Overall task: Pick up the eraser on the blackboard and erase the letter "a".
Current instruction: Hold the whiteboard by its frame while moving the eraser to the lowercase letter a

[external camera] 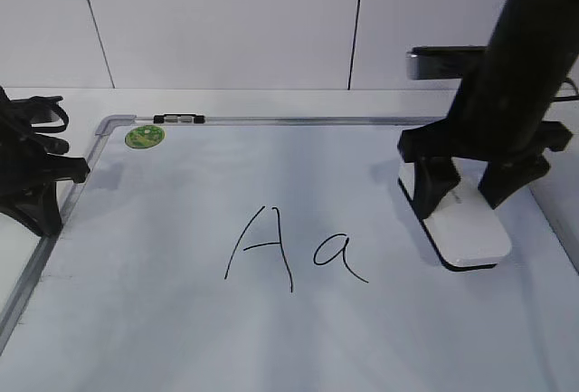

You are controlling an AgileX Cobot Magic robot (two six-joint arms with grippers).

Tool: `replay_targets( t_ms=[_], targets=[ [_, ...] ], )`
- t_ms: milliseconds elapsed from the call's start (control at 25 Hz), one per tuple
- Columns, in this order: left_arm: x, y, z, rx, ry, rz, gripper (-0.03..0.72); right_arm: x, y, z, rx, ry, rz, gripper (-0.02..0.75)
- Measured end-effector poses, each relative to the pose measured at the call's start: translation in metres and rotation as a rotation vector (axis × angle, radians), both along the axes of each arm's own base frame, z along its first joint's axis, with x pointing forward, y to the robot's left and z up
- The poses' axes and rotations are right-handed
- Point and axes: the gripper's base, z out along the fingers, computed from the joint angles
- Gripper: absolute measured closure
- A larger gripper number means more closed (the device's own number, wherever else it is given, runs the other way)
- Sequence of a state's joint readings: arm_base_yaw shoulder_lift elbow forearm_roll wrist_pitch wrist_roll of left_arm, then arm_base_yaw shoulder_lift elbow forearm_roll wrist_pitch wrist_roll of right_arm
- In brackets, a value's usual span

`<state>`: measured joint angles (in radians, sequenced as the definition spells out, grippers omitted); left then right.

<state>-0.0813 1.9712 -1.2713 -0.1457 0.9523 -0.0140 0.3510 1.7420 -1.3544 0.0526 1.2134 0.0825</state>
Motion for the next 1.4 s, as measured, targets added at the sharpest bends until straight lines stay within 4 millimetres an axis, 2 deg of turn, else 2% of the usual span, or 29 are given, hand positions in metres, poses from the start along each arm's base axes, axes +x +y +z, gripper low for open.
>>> replay_targets(
  t_ms=[240,480,720,1400],
  targets=[
    [0.000,0.000,0.000,0.000,0.000,0.000,0.659,0.011,0.041,-0.024,-0.034,0.032,0.104,0.188],
    [0.000,0.000,0.000,-0.002,0.000,0.001,0.659,0.019,0.064,-0.048,-0.056,0.073,0.151,0.188],
    [0.000,0.000,0.000,-0.002,0.000,0.001,0.659,0.020,0.068,-0.059,-0.069,0.100,0.159,0.188],
    [0.000,0.000,0.000,-0.002,0.001,0.001,0.659,0.022,0.073,-0.064,-0.059,0.077,0.164,0.188]
  ],
)
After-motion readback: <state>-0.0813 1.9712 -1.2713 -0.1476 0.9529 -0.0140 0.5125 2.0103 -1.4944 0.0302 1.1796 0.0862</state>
